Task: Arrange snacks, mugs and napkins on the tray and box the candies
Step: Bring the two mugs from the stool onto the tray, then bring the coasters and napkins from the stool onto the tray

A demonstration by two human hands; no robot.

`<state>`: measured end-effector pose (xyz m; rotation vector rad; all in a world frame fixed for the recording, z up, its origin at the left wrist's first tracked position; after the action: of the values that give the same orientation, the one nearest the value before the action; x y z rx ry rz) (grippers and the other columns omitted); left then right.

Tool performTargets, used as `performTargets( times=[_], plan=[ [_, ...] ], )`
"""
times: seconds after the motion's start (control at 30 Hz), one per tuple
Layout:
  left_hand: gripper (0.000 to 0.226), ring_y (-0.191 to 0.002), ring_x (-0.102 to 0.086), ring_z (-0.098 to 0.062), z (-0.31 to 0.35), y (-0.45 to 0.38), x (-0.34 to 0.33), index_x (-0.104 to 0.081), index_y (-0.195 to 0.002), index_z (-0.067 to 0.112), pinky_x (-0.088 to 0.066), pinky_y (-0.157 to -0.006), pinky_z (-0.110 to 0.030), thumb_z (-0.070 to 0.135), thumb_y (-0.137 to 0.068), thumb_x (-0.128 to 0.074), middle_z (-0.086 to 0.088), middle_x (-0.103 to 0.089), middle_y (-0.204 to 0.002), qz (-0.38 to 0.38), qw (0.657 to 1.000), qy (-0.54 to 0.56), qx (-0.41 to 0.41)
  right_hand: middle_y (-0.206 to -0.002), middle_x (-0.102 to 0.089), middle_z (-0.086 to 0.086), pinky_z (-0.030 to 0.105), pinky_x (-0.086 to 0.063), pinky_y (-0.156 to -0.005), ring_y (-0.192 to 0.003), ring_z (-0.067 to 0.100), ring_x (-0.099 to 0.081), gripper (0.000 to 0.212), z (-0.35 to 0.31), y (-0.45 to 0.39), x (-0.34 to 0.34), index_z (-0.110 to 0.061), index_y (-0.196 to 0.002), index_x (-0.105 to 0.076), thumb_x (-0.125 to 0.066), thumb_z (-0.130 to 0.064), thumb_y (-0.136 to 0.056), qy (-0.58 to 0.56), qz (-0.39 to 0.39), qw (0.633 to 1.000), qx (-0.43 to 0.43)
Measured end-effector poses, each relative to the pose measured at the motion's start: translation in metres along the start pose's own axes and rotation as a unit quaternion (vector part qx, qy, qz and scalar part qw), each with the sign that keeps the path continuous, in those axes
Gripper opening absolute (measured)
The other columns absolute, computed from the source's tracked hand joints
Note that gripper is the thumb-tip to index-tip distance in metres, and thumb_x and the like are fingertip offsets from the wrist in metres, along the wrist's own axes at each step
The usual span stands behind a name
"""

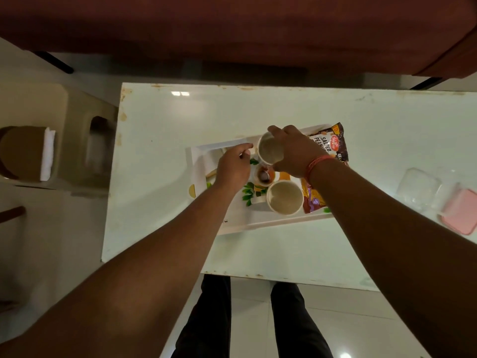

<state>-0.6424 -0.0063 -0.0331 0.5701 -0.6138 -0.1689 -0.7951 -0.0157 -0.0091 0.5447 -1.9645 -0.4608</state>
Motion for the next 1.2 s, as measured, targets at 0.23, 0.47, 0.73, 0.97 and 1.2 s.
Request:
performTargets(
  times=[0.23,0.47,0.73,0.97,1.2],
  plan=[
    [0.033,-0.128,-0.053,-0.02,-0.003,0.002,0.001,-0.063,-0.13,0.021,-0.04,-0.106,-0.029,0.018,-0.103,-0.044,-0.001,-0.058,-0.141,-0.01,1.0,0.002,-0.006,-0.146,-0.037,0.015,0.052,-0.048,-0.098,-0.125,0.04,-0.049,0.098,-0.001,0.0,-0.001,-0.021,-0.151,-0.024,-0.081,-0.017,-0.073,0.005,-0.005,1.0,0.007],
    [0.046,-0.137,-0.045,-0.02,-0.021,0.002,0.008,-0.038,-0.15,0.026,-0.038,-0.11,-0.032,0.026,-0.104,-0.043,0.001,-0.046,-0.151,-0.029,0.996,0.068,0.041,-0.154,-0.024,0.018,0.053,-0.043,-0.105,-0.132,0.045,-0.041,0.112,0.006,0.006,0.001,-0.022,-0.156,-0.008,-0.083,-0.031,-0.074,-0.009,0.012,1.0,-0.013],
    [0.048,-0.139,-0.043,-0.02,-0.065,0.015,0.07,-0.038,-0.15,0.02,-0.032,-0.112,-0.027,0.03,-0.104,-0.042,-0.005,-0.046,-0.151,0.03,0.999,-0.035,0.0,-0.157,-0.026,0.016,0.046,-0.03,-0.116,-0.143,0.034,-0.026,0.076,-0.068,0.012,0.004,-0.017,-0.155,-0.021,-0.058,-0.041,-0.093,0.032,0.124,0.991,0.029],
    [0.053,-0.146,-0.033,-0.02,-0.097,0.006,0.167,-0.031,-0.153,0.024,-0.028,-0.117,-0.034,0.038,-0.103,-0.041,-0.001,-0.034,-0.159,0.059,0.985,-0.155,-0.046,-0.164,-0.013,0.011,0.048,-0.022,-0.12,-0.15,0.033,-0.014,0.078,-0.187,-0.036,-0.048,-0.021,-0.156,-0.012,-0.041,-0.059,-0.095,0.026,0.04,0.997,0.069],
    [0.05,-0.147,-0.029,-0.027,-0.138,-0.004,0.319,-0.039,-0.149,0.013,-0.028,-0.119,-0.045,0.03,-0.103,-0.044,-0.011,-0.036,-0.157,0.176,0.953,-0.216,-0.119,-0.163,-0.012,0.012,0.049,-0.021,-0.12,-0.15,0.033,-0.013,0.078,-0.322,-0.082,-0.1,-0.017,-0.156,-0.013,-0.041,-0.058,-0.096,-0.009,-0.029,0.996,0.086]
  ],
)
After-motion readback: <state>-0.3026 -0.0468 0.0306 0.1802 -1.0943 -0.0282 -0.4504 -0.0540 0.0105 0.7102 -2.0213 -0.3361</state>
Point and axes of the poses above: each hand's wrist, its own y-axis away from the middle knuckle, its own x-axis out of the back of the hand, z = x × y, the point moved 7 cm from there along -y, towards the middle knuckle
